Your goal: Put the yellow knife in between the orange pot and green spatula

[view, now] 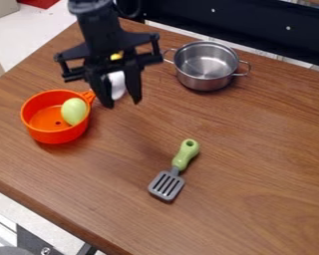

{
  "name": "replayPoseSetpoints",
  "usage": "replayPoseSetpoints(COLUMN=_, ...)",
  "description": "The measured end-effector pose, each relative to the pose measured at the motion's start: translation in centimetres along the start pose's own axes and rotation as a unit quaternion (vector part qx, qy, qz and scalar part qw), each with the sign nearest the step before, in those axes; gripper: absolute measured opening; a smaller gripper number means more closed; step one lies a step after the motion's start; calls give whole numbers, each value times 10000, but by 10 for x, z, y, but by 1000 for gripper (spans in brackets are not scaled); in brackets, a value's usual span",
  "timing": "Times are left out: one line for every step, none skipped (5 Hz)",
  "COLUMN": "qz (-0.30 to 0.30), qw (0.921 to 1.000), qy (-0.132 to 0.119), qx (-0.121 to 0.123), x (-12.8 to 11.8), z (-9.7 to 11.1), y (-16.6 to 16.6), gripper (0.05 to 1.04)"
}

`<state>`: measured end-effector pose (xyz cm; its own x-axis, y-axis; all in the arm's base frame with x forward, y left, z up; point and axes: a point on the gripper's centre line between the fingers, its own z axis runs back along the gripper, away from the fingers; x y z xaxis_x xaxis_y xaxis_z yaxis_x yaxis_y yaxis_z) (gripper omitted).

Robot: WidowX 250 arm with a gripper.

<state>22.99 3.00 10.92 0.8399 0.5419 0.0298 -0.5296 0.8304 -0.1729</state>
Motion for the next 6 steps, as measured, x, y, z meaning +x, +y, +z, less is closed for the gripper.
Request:
replayPoseSetpoints(qz=-804, qw=9957, qy=-436, qx=-116, x=-10, z=-7, y=0, gripper=377)
replayPoseSetpoints(qz=-1654, qw=9852, qy=-416, qx=-142, x=-17, z=-18, y=8, gripper=377)
replayPoseSetpoints(qz=-2281, qw=9731, qy=-256, qx=177, x=-23, z=-28, y=14, gripper=377)
replayPoseSetpoints(qz=-2562, qw=9655, qy=189, qx=424, x=-26, z=-38, y=20, gripper=377)
replayPoseSetpoints(qz=-2750, qw=9594, qy=167, qx=598, x=-23, z=-40, y=28, gripper=377)
replayPoseSetpoints(qz=-2852, qw=9556, qy=148, qx=728, x=-16, z=-45, y=36, gripper=377)
